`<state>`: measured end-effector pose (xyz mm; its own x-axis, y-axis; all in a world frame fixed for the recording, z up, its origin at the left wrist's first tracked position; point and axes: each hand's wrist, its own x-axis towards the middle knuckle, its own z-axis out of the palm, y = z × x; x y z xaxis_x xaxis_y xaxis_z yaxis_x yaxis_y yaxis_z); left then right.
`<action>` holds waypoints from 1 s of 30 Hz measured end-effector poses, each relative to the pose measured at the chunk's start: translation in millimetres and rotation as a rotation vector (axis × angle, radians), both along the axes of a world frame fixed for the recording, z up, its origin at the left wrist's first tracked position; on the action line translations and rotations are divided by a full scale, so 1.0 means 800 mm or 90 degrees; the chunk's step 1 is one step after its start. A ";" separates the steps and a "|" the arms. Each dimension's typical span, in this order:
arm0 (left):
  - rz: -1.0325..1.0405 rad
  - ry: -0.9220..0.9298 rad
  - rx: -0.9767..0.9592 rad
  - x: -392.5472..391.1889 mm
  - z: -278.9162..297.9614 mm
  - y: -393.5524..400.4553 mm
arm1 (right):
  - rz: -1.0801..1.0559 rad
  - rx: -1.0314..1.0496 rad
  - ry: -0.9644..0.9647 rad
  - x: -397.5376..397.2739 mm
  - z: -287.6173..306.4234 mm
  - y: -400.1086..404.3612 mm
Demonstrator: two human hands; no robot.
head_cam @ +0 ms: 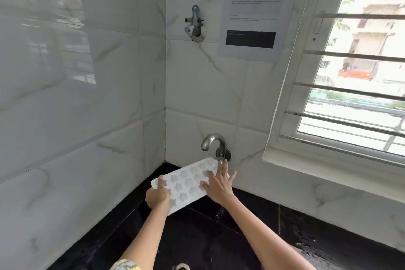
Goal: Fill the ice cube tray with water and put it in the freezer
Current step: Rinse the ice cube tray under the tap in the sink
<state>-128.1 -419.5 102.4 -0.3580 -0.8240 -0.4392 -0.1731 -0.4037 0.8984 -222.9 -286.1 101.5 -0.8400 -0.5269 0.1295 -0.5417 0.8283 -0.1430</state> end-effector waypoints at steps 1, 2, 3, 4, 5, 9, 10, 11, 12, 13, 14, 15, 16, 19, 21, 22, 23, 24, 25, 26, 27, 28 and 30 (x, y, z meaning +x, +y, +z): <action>0.001 0.003 0.001 -0.001 0.001 0.001 | -0.006 -0.014 -0.025 0.000 0.001 -0.003; 0.000 0.004 0.006 -0.002 0.000 -0.001 | -0.002 -0.028 -0.041 -0.002 0.004 -0.004; 0.000 0.000 0.008 -0.002 0.001 -0.003 | 0.006 -0.033 -0.043 -0.004 0.006 -0.003; -0.006 -0.008 0.004 -0.001 0.001 -0.006 | 0.013 -0.022 -0.034 -0.006 0.009 -0.001; -0.005 -0.006 0.004 0.000 0.002 -0.007 | 0.011 -0.001 -0.015 -0.007 0.012 -0.001; 0.001 0.016 0.019 0.000 0.000 -0.006 | -0.009 0.008 0.013 -0.003 0.016 -0.008; 0.006 0.014 0.022 0.001 -0.003 -0.008 | 0.004 -0.006 -0.001 -0.004 0.016 -0.007; 0.007 0.010 0.023 0.003 -0.004 -0.010 | 0.019 -0.008 -0.011 -0.007 0.015 -0.004; 0.005 0.007 0.020 0.004 -0.006 -0.013 | 0.026 0.005 -0.011 -0.010 0.015 -0.002; 0.001 0.007 0.015 0.007 -0.005 -0.012 | 0.017 0.024 -0.006 -0.011 0.015 -0.001; 0.001 0.011 0.011 0.006 -0.003 -0.011 | -0.003 0.042 0.001 -0.011 0.015 -0.003; 0.004 0.015 0.009 0.004 -0.002 -0.009 | -0.023 0.049 0.006 -0.007 0.015 -0.008; 0.006 0.017 0.015 0.003 -0.002 -0.006 | -0.034 0.043 0.009 -0.003 0.015 -0.014; 0.018 0.011 0.029 0.003 -0.002 -0.008 | -0.006 0.004 0.009 0.001 0.012 -0.012; 0.012 0.000 0.016 0.006 -0.003 -0.009 | -0.011 0.036 0.021 -0.003 0.006 -0.005; 0.012 0.003 0.011 0.007 -0.002 -0.007 | -0.026 0.048 0.022 -0.002 0.003 -0.005; 0.013 0.007 0.015 0.008 -0.001 -0.003 | -0.038 0.045 0.016 0.000 0.000 -0.007; 0.019 0.010 0.024 0.008 -0.001 0.000 | -0.039 0.029 0.011 0.001 -0.001 -0.010; 0.023 0.010 0.034 0.008 -0.004 0.000 | -0.026 0.003 0.005 0.001 -0.001 -0.011; 0.024 0.009 0.036 0.008 -0.004 0.001 | 0.000 -0.018 -0.002 -0.001 -0.002 -0.008; 0.018 0.001 0.027 0.011 -0.002 0.000 | 0.022 -0.022 -0.007 -0.004 -0.004 -0.003; 0.010 -0.007 0.012 0.012 -0.002 -0.001 | 0.033 -0.010 0.003 -0.005 -0.005 0.003; 0.005 -0.012 -0.005 0.010 -0.003 -0.002 | 0.024 0.020 0.030 -0.005 -0.005 0.004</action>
